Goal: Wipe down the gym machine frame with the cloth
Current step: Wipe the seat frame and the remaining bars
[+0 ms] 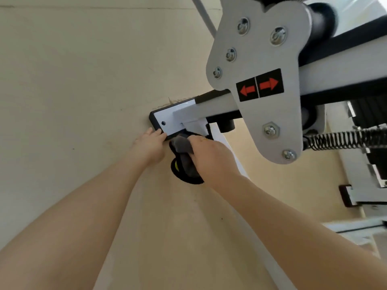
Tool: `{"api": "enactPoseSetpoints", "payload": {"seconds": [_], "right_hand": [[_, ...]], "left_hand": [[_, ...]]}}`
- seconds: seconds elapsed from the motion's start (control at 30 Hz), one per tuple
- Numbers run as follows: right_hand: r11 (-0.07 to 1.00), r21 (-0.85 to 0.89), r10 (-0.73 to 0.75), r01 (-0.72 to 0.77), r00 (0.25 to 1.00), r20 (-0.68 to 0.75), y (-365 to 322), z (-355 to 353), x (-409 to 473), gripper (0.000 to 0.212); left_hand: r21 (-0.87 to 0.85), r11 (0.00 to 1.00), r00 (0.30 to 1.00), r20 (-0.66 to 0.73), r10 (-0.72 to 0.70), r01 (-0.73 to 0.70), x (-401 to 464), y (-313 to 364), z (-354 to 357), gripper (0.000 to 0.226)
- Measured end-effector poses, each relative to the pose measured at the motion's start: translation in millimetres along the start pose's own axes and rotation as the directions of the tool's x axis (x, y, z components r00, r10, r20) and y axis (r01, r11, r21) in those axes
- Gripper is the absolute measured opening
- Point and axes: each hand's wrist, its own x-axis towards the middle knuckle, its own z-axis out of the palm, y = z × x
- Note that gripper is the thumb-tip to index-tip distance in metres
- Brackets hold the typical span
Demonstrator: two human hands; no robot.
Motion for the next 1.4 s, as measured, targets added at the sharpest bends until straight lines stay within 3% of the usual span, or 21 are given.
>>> {"api": "enactPoseSetpoints", "payload": {"seconds": [0.1, 0.2, 0.27, 0.3, 0.43, 0.53, 0.6, 0.83, 1.07, 1.17, 1.23, 1.4], "right_hand": [[0.999, 0.029, 0.032, -0.033, 0.999, 0.034, 2.1, -3.6, -42.7, 0.023], [0.996, 0.002, 0.085, -0.086, 0.995, 0.041, 7.0, -2.3, -73.6, 0.026], [0.982, 0.07, 0.175, -0.178, 0.984, 0.043, 11.2, -1.9, -92.9, 0.026], [0.961, 0.154, 0.229, -0.231, 0.973, 0.03, 13.5, -2.2, -103.5, 0.025], [0.793, 0.453, 0.456, -0.407, 0.89, 0.001, 22.4, -3.7, -161.9, 0.015], [0.719, 0.49, 0.542, -0.493, 0.839, 0.049, 30.3, -0.9, -211.4, 0.018], [0.665, 0.532, 0.601, -0.524, 0.799, 0.035, 34.0, -0.9, -241.3, 0.021], [0.478, 0.637, 0.728, -0.605, 0.678, 0.098, 44.2, 8.4, -344.6, 0.014], [0.371, 0.736, 0.796, -0.566, 0.602, 0.061, 75.7, 2.1, -504.6, 0.019], [0.387, 0.745, 0.819, -0.543, 0.574, -0.007, 87.7, -2.6, -545.8, 0.01], [0.41, 0.734, 0.823, -0.542, 0.566, -0.042, 90.4, -14.1, -563.1, 0.017], [0.406, 0.789, 0.757, -0.461, 0.654, -0.008, 87.6, -54.0, -597.4, 0.029]], "left_hand": [[-0.391, 0.915, 0.994, -0.095, 0.06, -0.093, -31.9, 10.2, -1.9, 0.056], [-0.751, 0.627, 0.977, -0.126, 0.17, -0.206, -65.6, 31.9, -5.0, 0.034], [-0.863, 0.45, 0.946, -0.089, 0.312, -0.229, -85.5, 47.5, -6.2, 0.03], [-0.879, 0.416, 0.921, -0.063, 0.385, -0.234, -95.2, 54.6, -3.5, 0.03], [-0.816, 0.48, 0.805, 0.03, 0.593, -0.322, -125.9, 81.5, 25.0, 0.011], [-0.765, 0.549, 0.735, 0.152, 0.661, -0.336, -148.7, 106.2, 40.2, 0.007], [-0.673, 0.601, 0.694, 0.179, 0.697, -0.431, -166.3, 126.7, 46.1, 0.005], [-0.472, 0.691, 0.713, 0.169, 0.681, -0.548, -227.3, 200.1, 91.8, 0.007], [-0.485, 0.646, 0.616, 0.246, 0.748, -0.59, -328.4, 299.9, 148.4, 0.01], [-0.464, 0.66, 0.631, 0.245, 0.736, -0.591, -369.9, 324.8, 157.1, 0.011], [-0.486, 0.679, 0.675, 0.221, 0.704, -0.55, -395.4, 335.5, 155.3, 0.011], [-0.503, 0.712, 0.788, 0.095, 0.609, -0.49, -453.4, 352.4, 145.0, 0.013]]}}
